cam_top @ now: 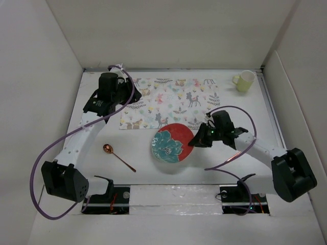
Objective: Set the dinner table for one person
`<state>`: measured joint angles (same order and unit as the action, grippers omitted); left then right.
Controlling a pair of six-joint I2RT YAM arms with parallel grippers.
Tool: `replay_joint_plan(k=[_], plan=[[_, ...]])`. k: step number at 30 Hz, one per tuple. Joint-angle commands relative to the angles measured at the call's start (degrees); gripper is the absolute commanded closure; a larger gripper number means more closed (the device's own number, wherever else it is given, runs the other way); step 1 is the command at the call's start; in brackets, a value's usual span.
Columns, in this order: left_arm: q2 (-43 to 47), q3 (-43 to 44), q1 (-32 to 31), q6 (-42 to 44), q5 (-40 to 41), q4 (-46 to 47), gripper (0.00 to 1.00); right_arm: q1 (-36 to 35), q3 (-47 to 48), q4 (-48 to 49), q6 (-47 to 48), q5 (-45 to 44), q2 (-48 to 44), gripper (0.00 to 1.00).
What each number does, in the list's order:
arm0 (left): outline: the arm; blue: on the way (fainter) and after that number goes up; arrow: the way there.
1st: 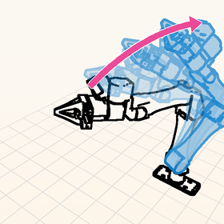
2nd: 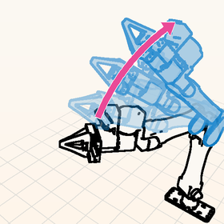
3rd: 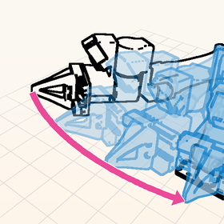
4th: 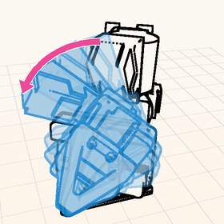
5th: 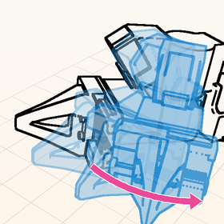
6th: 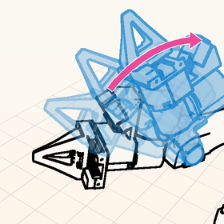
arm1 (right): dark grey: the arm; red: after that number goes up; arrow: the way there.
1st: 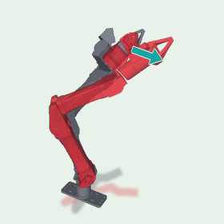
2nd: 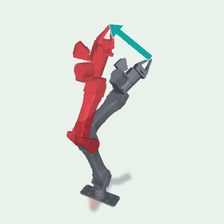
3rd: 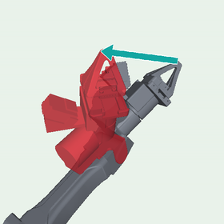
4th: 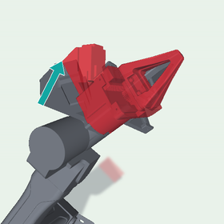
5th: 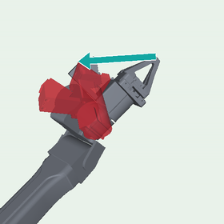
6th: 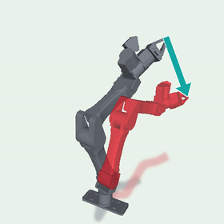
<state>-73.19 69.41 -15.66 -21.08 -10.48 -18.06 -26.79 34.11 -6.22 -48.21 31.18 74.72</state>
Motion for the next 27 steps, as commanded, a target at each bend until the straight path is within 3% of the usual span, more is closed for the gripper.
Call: replay_joint_plan(k=[1,9,12,16,19,20,27], plan=[[-1.9,4.9,0.2,-0.9,0.4,0.7,0.62,4.0,13.2,-1.0,0.4,5.5,-4.1,1.0],[-4.1,9.6,0.2,-1.4,-1.6,1.9,0.62,12.3,31.4,-1.4,1.3,7.7,8.0,1.0],[-4.9,8.7,0.2,-2.5,-2.0,0.0,0.64,14.1,34.5,3.3,-2.1,7.6,12.0,1.0],[-3.4,1.7,0.2,-3.0,-1.3,1.6,0.75,14.1,39.5,5.7,-6.0,6.8,22.1,1.0],[-3.2,-1.4,0.2,-1.8,-0.6,1.6,0.9,14.1,43.8,9.0,-8.0,5.7,27.0,1.0],[-2.9,-2.0,0.2,-1.7,-0.7,1.9,1.0,14.1,44.8,9.2,-8.5,5.7,30.0,1.0],[-0.6,-2.0,-2.4,-1.5,-1.9,2.7,1.0,14.1,49.5,13.0,-12.6,4.2,37.9,1.0]])
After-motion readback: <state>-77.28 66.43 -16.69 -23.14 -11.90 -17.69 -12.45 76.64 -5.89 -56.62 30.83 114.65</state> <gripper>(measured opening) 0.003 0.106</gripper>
